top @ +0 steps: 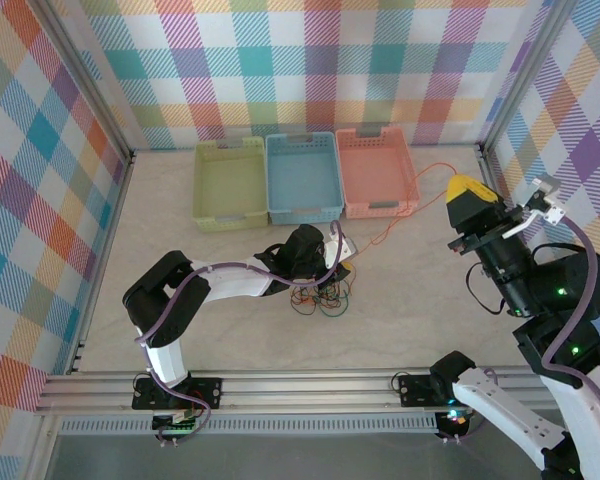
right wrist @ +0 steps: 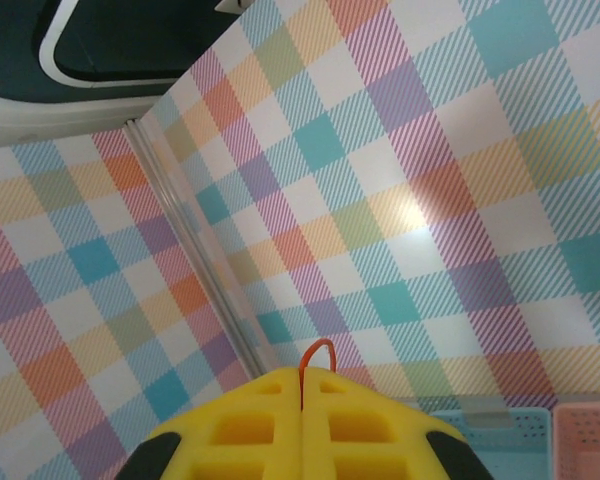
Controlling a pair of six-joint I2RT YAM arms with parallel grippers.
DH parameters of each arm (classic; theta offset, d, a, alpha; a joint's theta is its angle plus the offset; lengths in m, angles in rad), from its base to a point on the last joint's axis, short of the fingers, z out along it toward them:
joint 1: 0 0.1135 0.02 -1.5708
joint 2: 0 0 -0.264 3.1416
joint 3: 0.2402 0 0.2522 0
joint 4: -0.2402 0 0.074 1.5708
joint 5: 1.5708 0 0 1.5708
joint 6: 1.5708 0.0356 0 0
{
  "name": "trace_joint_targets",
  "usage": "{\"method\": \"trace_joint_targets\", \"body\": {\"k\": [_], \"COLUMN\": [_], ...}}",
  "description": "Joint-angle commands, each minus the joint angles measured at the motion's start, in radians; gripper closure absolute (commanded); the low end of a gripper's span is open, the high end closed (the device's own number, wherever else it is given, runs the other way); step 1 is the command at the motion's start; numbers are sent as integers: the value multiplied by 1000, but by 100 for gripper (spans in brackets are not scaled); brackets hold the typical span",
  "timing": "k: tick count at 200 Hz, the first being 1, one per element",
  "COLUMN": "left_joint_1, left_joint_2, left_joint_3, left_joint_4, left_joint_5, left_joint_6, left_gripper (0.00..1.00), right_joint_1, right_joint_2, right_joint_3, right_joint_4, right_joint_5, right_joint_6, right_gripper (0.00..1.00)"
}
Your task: Untangle the cables
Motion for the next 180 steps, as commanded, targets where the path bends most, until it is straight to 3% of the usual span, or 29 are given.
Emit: {"method": "trace_joint_targets", "body": {"k": [1,73,180], "left_joint_1": [-5,-5,-6], "left_joint_2": [3,9,21], "left_joint_3": [-2,9,24], "left_joint_4": [-15,-30,-55], "left_joint_5": [-8,-19,-25], "left_joint_6": [-10,-14,-11], "left_gripper": [71,71,74], "right_joint_1": [-5,-5,-5], "right_joint_2": [17,65,138], "right_joint_3": [55,213,354], "right_joint_4": [18,7,14], "right_joint_5": [44,108,100], "right_joint_6": [-83,-228,-262], "right_gripper": [100,100,100]}}
